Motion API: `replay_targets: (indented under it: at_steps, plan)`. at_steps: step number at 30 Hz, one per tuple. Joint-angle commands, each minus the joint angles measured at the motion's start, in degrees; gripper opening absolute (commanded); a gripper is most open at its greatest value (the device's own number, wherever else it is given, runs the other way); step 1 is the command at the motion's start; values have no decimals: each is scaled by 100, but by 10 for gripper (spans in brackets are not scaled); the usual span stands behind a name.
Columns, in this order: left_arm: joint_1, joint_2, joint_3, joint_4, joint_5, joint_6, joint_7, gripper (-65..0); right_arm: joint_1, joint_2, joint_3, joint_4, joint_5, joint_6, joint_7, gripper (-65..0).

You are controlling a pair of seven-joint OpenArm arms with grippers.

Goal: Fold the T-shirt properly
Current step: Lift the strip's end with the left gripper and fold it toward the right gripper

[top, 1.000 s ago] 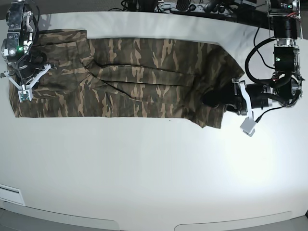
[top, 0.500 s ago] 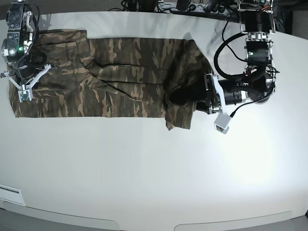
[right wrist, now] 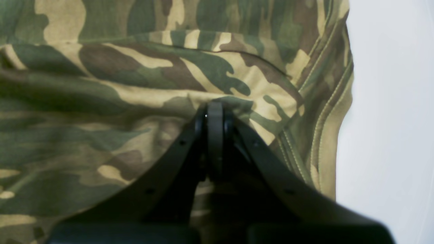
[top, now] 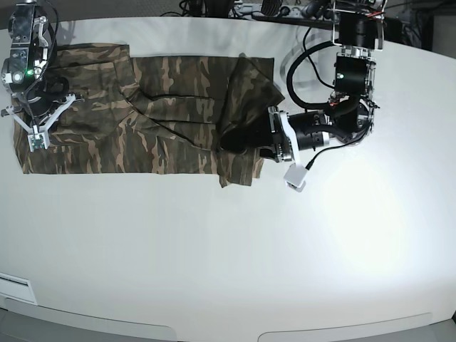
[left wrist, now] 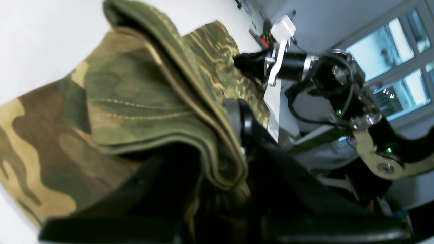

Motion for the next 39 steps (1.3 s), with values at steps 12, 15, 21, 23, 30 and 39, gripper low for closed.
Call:
replay_targets:
  at_steps: [12, 15, 21, 23, 30, 39]
  plan:
    - [-144, 708, 13, 59, 199, -69, -205, -650, -15, 50, -4, 28, 111, 173, -197, -650]
    - [-142, 708, 15, 59, 192, -69, -199, -597, -15, 50, -4, 28, 114, 238, -302, -650]
    - [-144, 708, 13, 61, -518, 232, -122, -233, -15, 50, -4, 28, 114, 251, -330, -634]
    - [-144, 708, 13, 61, -527, 227, -118, -233, -17, 50, -4, 28, 114, 247, -345, -633]
    - [-131, 741, 365, 61, -1003, 428, 118, -234, -15, 50, -4, 28, 114, 122, -348, -633]
    - [-302, 732, -125, 219, -546, -69, 186, -650, -17, 50, -4, 28, 114, 122, -345, -633]
